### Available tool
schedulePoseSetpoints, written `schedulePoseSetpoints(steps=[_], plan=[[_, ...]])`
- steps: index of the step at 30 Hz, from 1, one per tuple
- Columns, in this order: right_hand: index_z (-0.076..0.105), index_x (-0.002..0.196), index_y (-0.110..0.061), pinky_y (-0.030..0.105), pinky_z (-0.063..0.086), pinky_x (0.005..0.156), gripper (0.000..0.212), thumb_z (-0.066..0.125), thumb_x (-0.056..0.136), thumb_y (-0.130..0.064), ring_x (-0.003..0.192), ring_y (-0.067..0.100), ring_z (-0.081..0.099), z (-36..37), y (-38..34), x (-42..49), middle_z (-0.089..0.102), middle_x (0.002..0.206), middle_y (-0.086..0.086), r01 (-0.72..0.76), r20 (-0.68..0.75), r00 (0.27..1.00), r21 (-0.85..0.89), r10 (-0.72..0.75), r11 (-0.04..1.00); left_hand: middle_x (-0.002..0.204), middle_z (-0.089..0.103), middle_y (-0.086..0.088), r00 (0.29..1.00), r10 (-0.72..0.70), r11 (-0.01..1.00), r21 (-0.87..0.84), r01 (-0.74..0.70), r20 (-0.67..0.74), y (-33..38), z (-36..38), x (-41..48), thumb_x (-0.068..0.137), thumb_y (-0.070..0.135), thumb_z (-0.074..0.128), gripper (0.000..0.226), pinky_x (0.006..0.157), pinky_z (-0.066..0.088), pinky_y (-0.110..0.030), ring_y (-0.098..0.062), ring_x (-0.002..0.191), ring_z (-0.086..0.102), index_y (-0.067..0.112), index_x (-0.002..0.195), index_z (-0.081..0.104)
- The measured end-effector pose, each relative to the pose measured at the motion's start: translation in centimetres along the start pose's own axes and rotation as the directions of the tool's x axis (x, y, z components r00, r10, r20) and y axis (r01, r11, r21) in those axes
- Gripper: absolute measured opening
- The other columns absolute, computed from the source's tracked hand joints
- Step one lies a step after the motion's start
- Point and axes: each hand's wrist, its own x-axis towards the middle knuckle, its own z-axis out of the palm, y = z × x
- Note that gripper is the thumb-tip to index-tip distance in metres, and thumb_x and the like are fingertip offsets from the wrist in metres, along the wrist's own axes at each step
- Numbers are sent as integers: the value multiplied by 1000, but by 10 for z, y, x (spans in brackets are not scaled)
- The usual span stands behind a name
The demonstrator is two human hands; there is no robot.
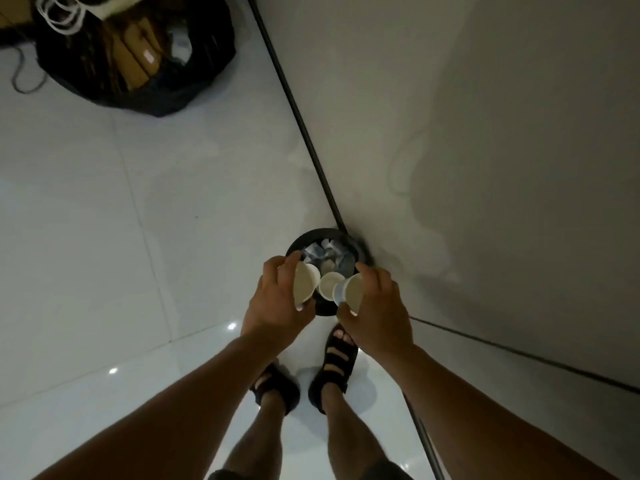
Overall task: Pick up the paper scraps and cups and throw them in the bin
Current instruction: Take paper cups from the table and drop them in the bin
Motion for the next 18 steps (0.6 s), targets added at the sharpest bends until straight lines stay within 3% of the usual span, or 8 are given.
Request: schedulePoseSetpoints(steps=[4,8,13,16,18], plan=[[40,140,-12,28,49,84,75,76,78,-31,119,27,50,59,22,47,48,135,11,19,15,1000,13,-19,1000,136,37,-8,999,45,999,6,-45,-20,-38,58,47,73,27,79,88,86,51,-33,-28,115,49,18,145,29],[41,140,-13,35,55,83,76,76,78,-39,117,26,52,113,48,73,49,133,11,-1,46,999,-15,2,1000,136,34,-5,999,33,999,-19,-33,20,-68,114,78,73,31,79,84,87,43,-27,-23,118,43,27,142,32],[39,142,-17,30,52,82,79,77,77,-40,115,24,51,157,79,85,47,133,8,-62,105,992,-39,66,997,132,42,-11,990,134,981,140,-138,35,-104,158,88,72,32,79,82,94,46,-40,-30,117,45,25,140,34],[38,144,-15,36,55,85,81,76,78,-43,120,26,51,173,86,87,43,140,10,-56,113,992,-34,59,998,135,42,-10,981,185,947,256,-195,64,-122,173,92,72,45,73,85,105,35,-47,-34,125,40,29,142,28],[32,148,-16,38,53,91,86,75,79,-44,128,27,46,182,86,89,38,147,11,-35,104,994,-41,39,999,146,29,-9,963,206,905,340,-255,171,-131,183,95,73,65,60,92,115,18,-51,-36,139,23,32,148,17]])
